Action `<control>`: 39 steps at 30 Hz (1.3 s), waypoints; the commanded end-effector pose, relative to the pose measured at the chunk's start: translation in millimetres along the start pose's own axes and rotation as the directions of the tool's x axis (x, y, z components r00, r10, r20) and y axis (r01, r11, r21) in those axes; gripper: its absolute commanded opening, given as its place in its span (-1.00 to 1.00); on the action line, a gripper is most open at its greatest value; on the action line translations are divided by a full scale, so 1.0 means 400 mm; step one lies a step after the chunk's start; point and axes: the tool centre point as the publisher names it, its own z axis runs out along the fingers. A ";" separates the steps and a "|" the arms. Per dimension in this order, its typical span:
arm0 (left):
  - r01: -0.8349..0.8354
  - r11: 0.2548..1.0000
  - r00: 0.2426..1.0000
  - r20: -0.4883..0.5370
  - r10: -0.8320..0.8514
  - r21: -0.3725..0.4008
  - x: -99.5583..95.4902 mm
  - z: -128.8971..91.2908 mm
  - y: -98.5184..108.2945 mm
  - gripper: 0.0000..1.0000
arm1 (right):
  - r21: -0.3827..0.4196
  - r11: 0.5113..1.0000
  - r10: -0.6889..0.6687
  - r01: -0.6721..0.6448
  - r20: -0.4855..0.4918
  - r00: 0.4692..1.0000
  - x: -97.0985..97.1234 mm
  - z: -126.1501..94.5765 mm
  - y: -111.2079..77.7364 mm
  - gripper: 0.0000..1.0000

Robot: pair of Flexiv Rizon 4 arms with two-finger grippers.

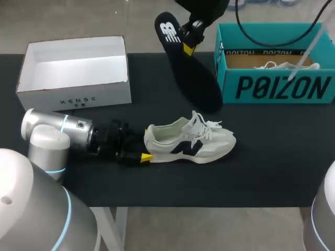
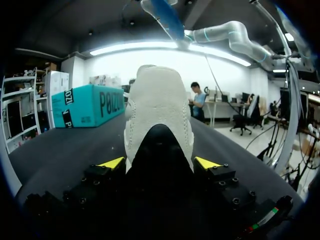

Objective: Take the shoe out of the shoebox, open the shoe tongue, remove and reinsert the insole, then place the shoe into the shoebox

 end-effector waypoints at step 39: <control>-0.001 1.000 1.000 0.001 0.001 0.000 0.001 0.003 0.010 -1.00 | -0.390 0.916 -0.102 0.094 -0.001 0.995 0.080 -0.221 -0.154 -1.00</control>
